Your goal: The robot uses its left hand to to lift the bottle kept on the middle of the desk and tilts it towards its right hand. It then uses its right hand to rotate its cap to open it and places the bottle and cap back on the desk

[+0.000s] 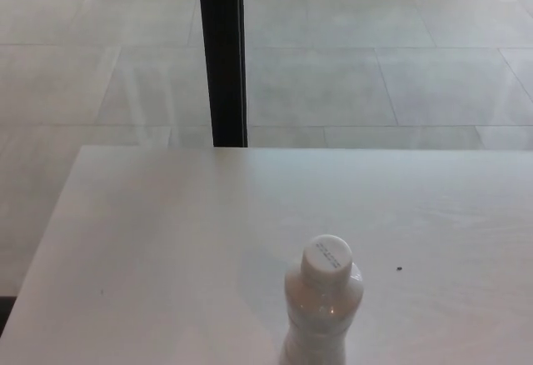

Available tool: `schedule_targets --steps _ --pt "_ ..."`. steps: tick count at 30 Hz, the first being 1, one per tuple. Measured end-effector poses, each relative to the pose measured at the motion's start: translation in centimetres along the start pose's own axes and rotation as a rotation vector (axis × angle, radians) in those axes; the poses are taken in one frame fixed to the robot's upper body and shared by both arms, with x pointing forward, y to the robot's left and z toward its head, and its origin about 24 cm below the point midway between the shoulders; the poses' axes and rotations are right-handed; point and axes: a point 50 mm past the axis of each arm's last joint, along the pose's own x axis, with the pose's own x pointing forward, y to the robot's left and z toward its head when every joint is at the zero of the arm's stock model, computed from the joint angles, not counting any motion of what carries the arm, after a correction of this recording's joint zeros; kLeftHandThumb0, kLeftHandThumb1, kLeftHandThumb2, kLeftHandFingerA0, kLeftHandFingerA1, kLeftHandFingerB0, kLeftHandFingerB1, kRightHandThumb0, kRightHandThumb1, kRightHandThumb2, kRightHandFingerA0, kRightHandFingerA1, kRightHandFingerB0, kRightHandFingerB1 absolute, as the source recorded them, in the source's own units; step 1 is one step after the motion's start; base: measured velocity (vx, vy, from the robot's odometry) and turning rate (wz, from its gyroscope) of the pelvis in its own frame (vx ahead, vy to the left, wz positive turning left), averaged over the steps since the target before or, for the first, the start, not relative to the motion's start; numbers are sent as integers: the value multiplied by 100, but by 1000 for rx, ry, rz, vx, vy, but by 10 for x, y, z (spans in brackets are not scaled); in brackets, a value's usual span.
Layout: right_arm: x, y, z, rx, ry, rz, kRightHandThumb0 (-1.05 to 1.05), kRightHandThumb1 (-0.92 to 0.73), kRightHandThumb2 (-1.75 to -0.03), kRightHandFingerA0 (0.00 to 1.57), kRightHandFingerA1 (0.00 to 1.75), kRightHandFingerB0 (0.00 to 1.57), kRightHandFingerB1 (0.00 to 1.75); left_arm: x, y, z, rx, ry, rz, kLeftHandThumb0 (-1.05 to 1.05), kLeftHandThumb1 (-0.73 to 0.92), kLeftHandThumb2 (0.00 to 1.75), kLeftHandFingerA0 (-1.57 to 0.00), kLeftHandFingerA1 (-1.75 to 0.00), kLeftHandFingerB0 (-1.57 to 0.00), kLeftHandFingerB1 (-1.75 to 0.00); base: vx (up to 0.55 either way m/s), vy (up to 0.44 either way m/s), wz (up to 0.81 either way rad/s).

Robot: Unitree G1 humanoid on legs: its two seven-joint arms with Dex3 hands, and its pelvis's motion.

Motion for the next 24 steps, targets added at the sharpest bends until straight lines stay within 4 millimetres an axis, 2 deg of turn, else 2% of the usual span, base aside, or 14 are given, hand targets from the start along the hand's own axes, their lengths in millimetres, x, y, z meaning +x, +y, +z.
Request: schedule_targets --steps 2,3,4,6,7,8,9,10,11,13,14,17,18,24 --pt "1 -3 2 51 -10 -15 -39 -44 -103 2 54 0 50 0 1 3 -34 -16 -1 -67 66 60 -19 -48 -7 -26 0 0 0" --pt "1 -8 6 108 -24 -33 -74 -76 -62 0 46 9 34 1 1 7 -75 -37 0 -74 52 88 -5 -52 0 -32 0 0 0" --pt "2 -11 10 140 -35 -44 -75 -63 -104 2 35 0 25 1 2 11 -106 -56 -1 -37 39 97 -4 -54 0 -50 0 0 0" --pt "4 -16 18 186 -60 -63 -92 -73 -105 0 11 3 10 2 3 18 -163 -100 -2 -38 37 98 -3 -53 0 -50 0 0 0" --pt "5 -21 24 215 -78 -78 -92 -73 -105 0 11 3 10 1 4 25 -185 -133 -6 -38 37 98 -3 -53 0 -50 0 0 0" --pt "6 -27 31 237 -98 -93 -95 -71 -105 0 10 2 12 1 5 33 -205 -171 -11 -89 62 93 -3 -47 -7 -40 0 0 0" --pt "6 -32 36 264 -114 -106 -94 -72 -106 0 10 1 10 1 6 43 -217 -213 -18 -73 76 62 -6 -39 -7 -31 0 0 0" --pt "7 -36 42 290 -135 -116 -84 -81 -69 0 5 0 25 0 7 51 -227 -250 -25 -76 60 97 -2 -44 -7 -36 0 0 0" --pt "7 -42 52 319 -165 -130 -104 -80 -112 0 8 0 3 -1 8 63 -236 -294 -35 -76 55 93 0 -47 -10 -46 0 0 0" --pt "9 -52 79 375 -254 -141 -105 -81 -116 0 8 0 4 -4 11 94 -231 -403 -54 -81 70 63 -9 -40 -11 -30 0 0 0" --pt "8 -56 98 403 -319 -142 -105 -82 -118 0 9 0 4 -8 14 114 -232 -473 -61 -78 56 93 -3 -41 -8 -33 0 0 0" --pt "6 -62 137 437 -448 -141 -105 -84 -123 0 17 0 17 -23 18 159 -226 -634 -92 -82 54 92 -5 -44 -8 -43 0 0 0" --pt "4 -63 149 452 -485 -140 -105 -84 -124 0 20 0 19 -29 18 174 -217 -694 -107 -84 66 61 -6 -41 -17 -34 0 0 0" --pt "-3 -59 195 521 -619 -120 -105 -85 -126 0 25 0 20 -60 1 232 -182 -911 -192 -87 55 58 -28 -43 -29 -32 0 0 0"
